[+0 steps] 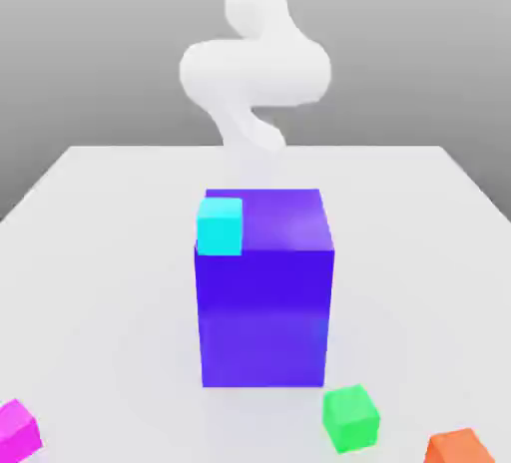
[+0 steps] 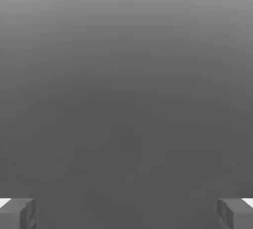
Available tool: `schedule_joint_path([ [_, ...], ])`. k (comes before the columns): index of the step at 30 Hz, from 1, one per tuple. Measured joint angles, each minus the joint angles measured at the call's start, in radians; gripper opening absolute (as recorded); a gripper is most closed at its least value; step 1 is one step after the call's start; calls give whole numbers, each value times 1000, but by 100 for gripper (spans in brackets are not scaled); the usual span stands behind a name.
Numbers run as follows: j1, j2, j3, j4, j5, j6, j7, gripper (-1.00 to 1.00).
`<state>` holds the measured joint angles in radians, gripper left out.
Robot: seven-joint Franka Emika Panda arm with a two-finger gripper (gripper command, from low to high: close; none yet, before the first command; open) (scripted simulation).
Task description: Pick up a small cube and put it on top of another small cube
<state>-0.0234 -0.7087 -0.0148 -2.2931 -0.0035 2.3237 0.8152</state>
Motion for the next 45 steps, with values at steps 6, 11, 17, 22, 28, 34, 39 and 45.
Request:
schedule_joint_path([
  [6, -53, 223, -44, 17, -6, 59, 34, 0],
  [11, -92, 404, -88, 30, 1, 106, 54, 0],
  [17, -144, 622, -144, 46, 31, 163, 61, 0],
  [22, -208, 805, -166, 60, 75, 210, 55, 0],
  [28, -273, 1027, -187, 78, 139, 264, 40, 0],
  [34, -339, 1246, -151, 114, 204, 380, 6, 0],
  [39, -345, 1270, -144, 120, 211, 398, 1, -100],
  [45, -326, 1183, -169, 99, 184, 332, 21, -100],
])
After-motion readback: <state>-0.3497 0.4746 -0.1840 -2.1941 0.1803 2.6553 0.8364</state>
